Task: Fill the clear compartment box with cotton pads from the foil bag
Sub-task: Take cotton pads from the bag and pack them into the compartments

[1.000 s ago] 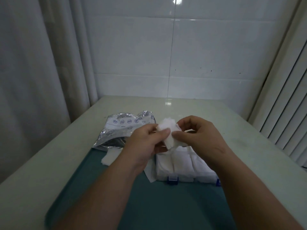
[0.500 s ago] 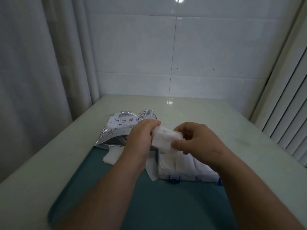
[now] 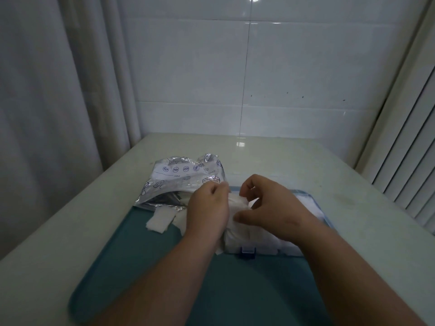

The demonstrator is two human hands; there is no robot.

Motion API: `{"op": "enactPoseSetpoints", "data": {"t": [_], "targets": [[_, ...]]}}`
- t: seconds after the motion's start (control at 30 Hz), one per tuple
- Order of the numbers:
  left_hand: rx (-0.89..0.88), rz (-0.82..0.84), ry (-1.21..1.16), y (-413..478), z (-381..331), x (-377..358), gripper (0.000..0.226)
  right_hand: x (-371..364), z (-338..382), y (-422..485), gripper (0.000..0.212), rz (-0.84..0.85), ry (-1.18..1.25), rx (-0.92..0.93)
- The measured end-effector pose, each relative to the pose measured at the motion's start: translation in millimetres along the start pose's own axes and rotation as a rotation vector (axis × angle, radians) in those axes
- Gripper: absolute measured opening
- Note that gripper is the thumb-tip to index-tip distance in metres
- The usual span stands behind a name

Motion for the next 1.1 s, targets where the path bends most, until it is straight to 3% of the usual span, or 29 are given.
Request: {"op": "enactPoseSetpoints", "data": {"t": [0.1, 0.3, 0.5, 0.67, 0.83, 0.93, 1.1], "targets": [[-0.049, 0.000, 0.054, -3.2, -3.7, -1.8, 0.026, -4.7, -0.6, -1.1, 0.043, 0.025, -0.044, -0.006], [0.018, -0.066, -0.117, -3.2, -3.9, 5.7, 0.031, 3.6, 3.6, 0.5, 0.047, -0.041, 0.081, -0.008], [0.015, -0.056, -0.063, 1.3, 1.8, 3.9, 0.014, 10.0, 3.4, 0.4, 0.047, -0.083, 0.094, -0.019], [-0.004, -0.042, -0.037, 0.0, -0.3, 3.0, 0.028, 10.2, 2.0, -0.7, 0.055, -0.083, 0.160, -0.061], [-0.050, -0.032, -0.038, -2.0, -7.0, 1.0, 0.028, 0.0, 3.1, -2.6, 0.051, -0.021, 0.008, -0.045], [0.015, 0.006, -0.127, -4.4, -3.3, -3.8, 0.029, 2.3, 3.2, -2.5, 0.046, -0.035, -0.009, -0.041], [0.152, 0.051, -0.353, -5.9, 0.9, -5.5, 0.030, 12.2, -0.6, -3.6, 0.041, -0.104, 0.180, -0.106]]}}
Point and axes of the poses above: each hand's wrist, its own y-axis towards the middle knuckle, its own x-axis out of the back of the hand, z = x × y, the point moved 10 cm from there along y, towards the middle knuckle, and after that the axes turned 9 degrees about -z, right-handed, at the moved point
